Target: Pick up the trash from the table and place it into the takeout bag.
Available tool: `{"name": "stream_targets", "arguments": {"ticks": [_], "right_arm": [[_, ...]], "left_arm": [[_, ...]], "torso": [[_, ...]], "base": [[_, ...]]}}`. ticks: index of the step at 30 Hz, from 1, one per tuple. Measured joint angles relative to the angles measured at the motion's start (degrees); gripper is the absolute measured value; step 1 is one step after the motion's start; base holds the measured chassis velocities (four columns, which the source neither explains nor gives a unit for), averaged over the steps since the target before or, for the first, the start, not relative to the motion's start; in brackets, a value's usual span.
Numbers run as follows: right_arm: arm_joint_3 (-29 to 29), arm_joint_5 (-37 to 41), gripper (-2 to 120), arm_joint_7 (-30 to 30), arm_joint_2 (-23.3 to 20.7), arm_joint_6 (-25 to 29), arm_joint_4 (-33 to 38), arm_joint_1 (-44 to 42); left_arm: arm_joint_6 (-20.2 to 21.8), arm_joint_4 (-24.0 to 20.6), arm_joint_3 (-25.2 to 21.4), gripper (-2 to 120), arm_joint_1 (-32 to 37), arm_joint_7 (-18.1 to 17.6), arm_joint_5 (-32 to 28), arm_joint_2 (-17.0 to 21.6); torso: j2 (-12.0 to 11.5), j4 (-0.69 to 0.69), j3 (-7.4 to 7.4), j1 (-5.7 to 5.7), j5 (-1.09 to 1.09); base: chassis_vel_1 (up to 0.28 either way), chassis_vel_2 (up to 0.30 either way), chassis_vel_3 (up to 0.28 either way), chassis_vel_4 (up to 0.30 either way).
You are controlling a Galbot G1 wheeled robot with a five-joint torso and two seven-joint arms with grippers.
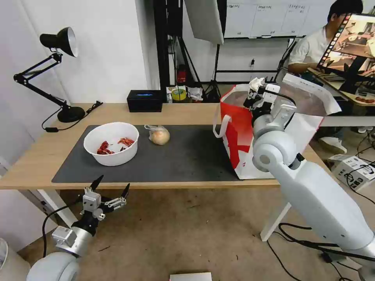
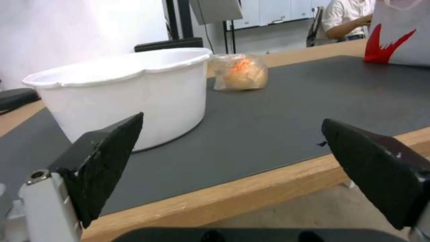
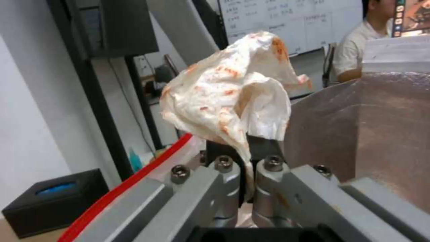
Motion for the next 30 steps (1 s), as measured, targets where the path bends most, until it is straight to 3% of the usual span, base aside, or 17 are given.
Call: {"name": "stream_targets", "arguments": {"ticks": [13, 21, 25, 26, 29, 30], "right_arm": [[1.32, 2.36, 0, 0.82, -1.99, 0.01, 0.8, 0.2], [1.27, 4.84, 32, 2.07, -2.83, -0.8, 1.5, 0.68], [1.27, 5.53, 40, 2.07, -3.08, -1.2, 1.96, 0.53], [1.27, 5.73, 52, 2.07, -3.28, -1.49, 2.14, 0.5], [1.26, 5.76, 57, 2.03, -3.57, -1.73, 2.2, 0.5], [1.22, 5.76, 63, 2.0, -3.79, -1.84, 2.23, 0.54]], "left_arm": [[0.09, -0.06, 0.59, 100, -0.34, -0.09, 0.13, -0.41], [0.1, -0.48, 0.35, 100, 0.06, -0.1, 0.23, -0.59], [0.09, -0.56, 0.26, 100, 0.17, -0.1, 0.23, -0.59], [0.1, -0.63, 0.18, 100, 0.24, -0.1, 0.23, -0.56], [0.1, -0.72, 0.16, 100, 0.3, -0.09, 0.23, -0.56], [0.1, -0.73, 0.16, 100, 0.31, -0.09, 0.23, -0.59]], "torso": [[0.0, 0.0, 0.0, 0.0, 0.0], [0.0, 0.0, 0.0, 0.0, 0.0], [0.0, 0.0, 0.0, 0.0, 0.0], [0.0, 0.0, 0.0, 0.0, 0.0], [0.0, 0.0, 0.0, 0.0, 0.0], [0.0, 0.0, 0.0, 0.0, 0.0]], "base": [[0.0, 0.0, 0.0, 0.0], [0.0, 0.0, 0.0, 0.0], [0.0, 0.0, 0.0, 0.0], [0.0, 0.0, 0.0, 0.0], [0.0, 0.0, 0.0, 0.0], [0.0, 0.0, 0.0, 0.0]]}}
